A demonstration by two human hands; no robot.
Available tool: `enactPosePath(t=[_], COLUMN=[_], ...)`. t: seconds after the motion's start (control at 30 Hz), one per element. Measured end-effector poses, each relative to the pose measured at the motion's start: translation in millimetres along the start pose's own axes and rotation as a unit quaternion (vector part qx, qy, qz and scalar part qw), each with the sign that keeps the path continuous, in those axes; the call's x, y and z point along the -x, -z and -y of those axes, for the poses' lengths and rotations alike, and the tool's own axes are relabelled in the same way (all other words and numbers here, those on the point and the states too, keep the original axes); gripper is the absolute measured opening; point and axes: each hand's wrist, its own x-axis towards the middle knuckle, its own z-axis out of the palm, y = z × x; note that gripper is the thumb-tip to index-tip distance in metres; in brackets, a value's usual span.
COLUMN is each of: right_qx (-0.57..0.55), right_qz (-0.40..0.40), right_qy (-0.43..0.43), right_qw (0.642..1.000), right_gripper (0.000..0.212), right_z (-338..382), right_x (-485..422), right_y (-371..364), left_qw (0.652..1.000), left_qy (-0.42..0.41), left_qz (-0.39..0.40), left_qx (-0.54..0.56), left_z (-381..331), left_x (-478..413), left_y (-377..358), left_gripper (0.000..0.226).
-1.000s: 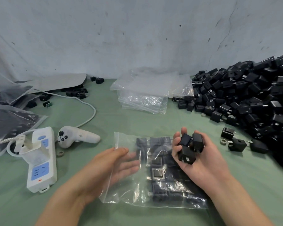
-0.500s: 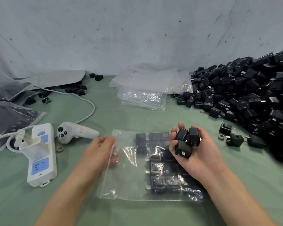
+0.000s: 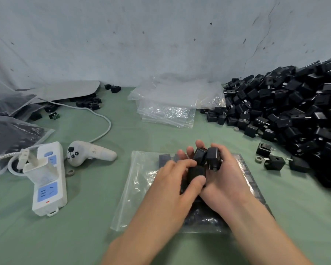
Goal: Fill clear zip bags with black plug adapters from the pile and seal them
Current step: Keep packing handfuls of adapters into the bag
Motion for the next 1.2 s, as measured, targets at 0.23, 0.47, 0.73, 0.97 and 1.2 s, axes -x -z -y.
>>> enactPosePath(t=[0.23, 0.47, 0.73, 0.97, 1.2], right_qx=[-0.001, -0.06, -0.055, -0.047, -0.028], right_qz=[0.003, -0.022, -0.032, -0.035, -0.032], right_qy=[0.023, 0.061, 0.071, 0.066, 0.056], right_qw=[1.0, 0.996, 0.995, 0.996, 0.998], right_gripper=[0.024, 0.029, 0.026, 0.028, 0.031], right_z=[-4.5, 7.0, 14.2, 12.9, 13.2], right_x=[-1.1, -3.0, -4.8, -5.5, -7.1], right_y=[2.5, 7.3, 14.6, 18.9, 22.3], left_qw=[0.999, 0.97, 0.978, 0.983, 0.961], left_qy=[0.011, 0.177, 0.197, 0.177, 0.238], left_qz=[0.02, -0.137, -0.043, 0.04, -0.132], left_qx=[0.047, 0.099, -0.052, -0.009, 0.04], left_z=[-9.2, 32.4, 70.3, 65.9, 52.1], left_x=[10.1, 13.1, 34.3, 32.1, 24.8], left_y=[9.0, 80.6, 90.5, 81.5, 84.6], left_gripper=[0.024, 0.037, 0.031, 0.036, 0.013])
